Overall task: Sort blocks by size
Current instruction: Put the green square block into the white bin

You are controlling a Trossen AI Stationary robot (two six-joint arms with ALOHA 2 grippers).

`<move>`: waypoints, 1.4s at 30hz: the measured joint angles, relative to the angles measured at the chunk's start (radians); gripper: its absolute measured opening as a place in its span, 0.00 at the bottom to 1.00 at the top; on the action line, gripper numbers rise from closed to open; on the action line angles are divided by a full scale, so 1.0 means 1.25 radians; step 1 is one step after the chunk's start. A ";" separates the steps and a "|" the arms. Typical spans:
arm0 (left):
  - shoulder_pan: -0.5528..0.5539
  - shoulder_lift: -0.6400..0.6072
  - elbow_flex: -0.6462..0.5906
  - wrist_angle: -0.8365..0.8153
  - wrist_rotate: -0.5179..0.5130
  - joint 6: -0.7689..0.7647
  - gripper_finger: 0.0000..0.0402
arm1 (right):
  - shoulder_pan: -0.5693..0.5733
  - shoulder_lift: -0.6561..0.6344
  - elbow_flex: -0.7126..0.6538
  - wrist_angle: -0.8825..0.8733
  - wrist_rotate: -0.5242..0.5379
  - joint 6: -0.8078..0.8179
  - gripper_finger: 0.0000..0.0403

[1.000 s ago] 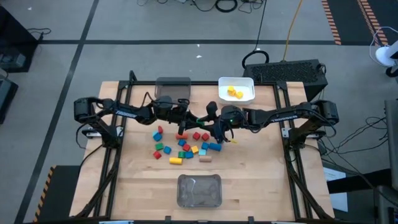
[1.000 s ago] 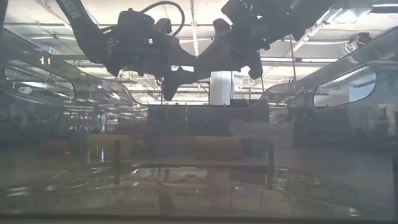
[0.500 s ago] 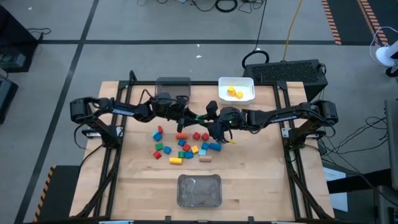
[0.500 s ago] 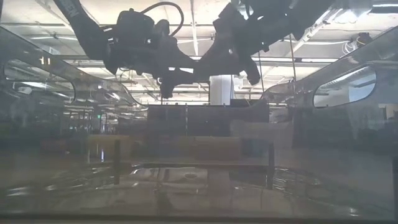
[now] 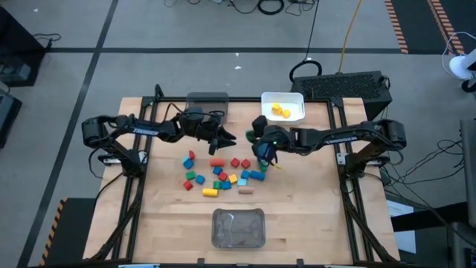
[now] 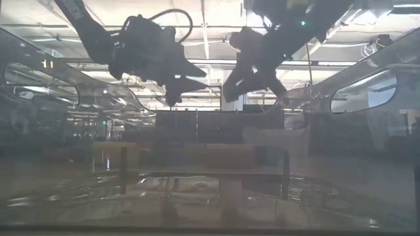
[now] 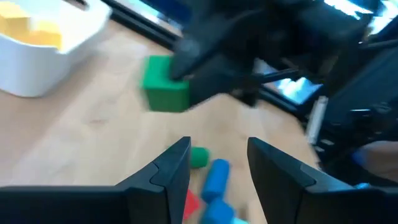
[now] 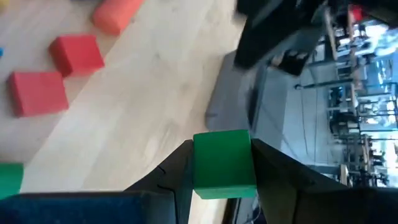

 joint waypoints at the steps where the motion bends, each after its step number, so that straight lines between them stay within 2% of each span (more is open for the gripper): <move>1: 0.003 -0.004 -0.001 -0.007 0.000 0.001 0.40 | -0.011 -0.004 0.000 -0.019 -0.004 0.010 0.32; 7: 0.015 -0.033 -0.028 -0.014 -0.015 0.020 0.40 | -0.114 -0.009 -0.001 -0.081 -0.011 0.063 0.32; 11: 0.011 -0.063 -0.040 -0.084 -0.018 0.045 0.40 | -0.196 -0.011 -0.001 -0.110 -0.048 0.140 0.32; 16: -0.005 -0.103 -0.086 -0.112 -0.082 0.062 0.40 | -0.283 -0.025 0.000 -0.140 -0.056 0.238 0.32; 22: -0.013 -0.148 -0.142 -0.113 -0.129 0.057 0.40 | -0.385 -0.030 0.001 -0.187 -0.172 0.315 0.32; 26: -0.017 -0.170 -0.154 -0.134 -0.146 0.041 0.40 | -0.444 -0.022 0.001 -0.216 -0.204 0.348 0.32; 33: -0.036 -0.185 -0.154 -0.191 -0.246 0.040 0.40 | -0.516 0.009 0.001 -0.232 -0.288 0.406 0.32; 37: -0.044 -0.187 -0.154 -0.199 -0.249 0.040 0.40 | -0.542 0.044 0.001 -0.225 -0.288 0.411 0.33; 42: -0.064 -0.188 -0.154 -0.199 -0.250 0.040 0.40 | -0.572 0.082 0.001 -0.184 -0.284 0.417 0.38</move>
